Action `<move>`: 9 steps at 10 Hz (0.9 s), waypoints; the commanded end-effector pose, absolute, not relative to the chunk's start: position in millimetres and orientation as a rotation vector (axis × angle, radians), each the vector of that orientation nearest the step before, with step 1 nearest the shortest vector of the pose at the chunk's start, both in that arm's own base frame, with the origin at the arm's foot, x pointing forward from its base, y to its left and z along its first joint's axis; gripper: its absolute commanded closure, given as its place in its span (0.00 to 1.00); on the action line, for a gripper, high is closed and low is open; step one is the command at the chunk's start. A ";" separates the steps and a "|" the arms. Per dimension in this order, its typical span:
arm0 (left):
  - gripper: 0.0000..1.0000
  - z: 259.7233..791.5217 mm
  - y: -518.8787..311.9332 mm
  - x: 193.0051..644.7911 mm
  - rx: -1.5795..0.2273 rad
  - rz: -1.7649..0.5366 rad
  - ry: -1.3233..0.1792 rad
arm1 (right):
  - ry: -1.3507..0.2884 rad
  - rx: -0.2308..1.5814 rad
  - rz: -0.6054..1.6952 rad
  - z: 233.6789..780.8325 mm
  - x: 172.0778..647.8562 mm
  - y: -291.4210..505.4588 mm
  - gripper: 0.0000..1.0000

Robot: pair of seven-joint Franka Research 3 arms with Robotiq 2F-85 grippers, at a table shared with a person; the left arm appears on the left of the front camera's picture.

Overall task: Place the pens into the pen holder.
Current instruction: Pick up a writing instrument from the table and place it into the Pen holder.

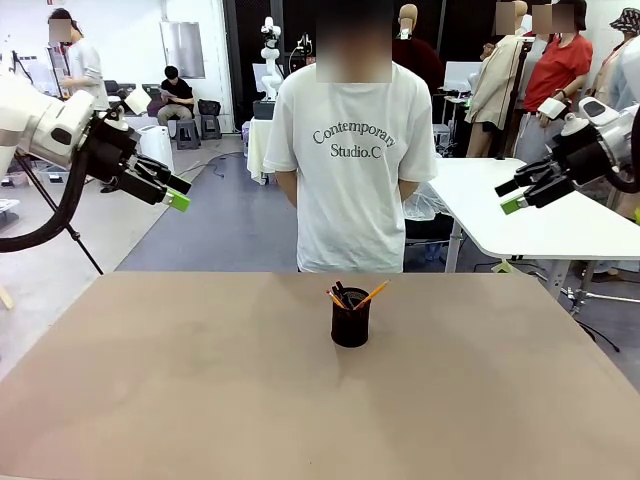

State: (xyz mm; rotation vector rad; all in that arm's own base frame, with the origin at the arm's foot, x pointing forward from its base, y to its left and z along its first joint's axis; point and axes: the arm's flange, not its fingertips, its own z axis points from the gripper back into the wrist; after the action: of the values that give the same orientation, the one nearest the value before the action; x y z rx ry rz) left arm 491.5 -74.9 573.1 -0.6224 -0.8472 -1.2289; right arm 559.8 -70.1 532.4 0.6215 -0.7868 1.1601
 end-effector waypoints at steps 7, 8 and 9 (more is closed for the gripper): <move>0.00 573.4 -72.8 491.1 -0.619 -1.227 -0.845 | -0.788 0.626 1.159 531.1 558.8 -69.1 0.00; 0.00 573.4 -72.8 491.1 -0.619 -1.227 -0.845 | -0.788 0.626 1.159 531.1 558.8 -69.1 0.00; 0.00 573.4 -72.8 491.1 -0.619 -1.227 -0.845 | -0.788 0.626 1.159 531.1 558.8 -69.1 0.00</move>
State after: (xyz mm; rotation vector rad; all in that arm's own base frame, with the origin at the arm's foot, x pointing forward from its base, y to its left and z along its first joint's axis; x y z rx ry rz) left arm 491.5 -74.9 573.1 -0.6224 -0.8472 -1.2289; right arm 560.1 -70.1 531.1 0.6232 -0.7850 1.1590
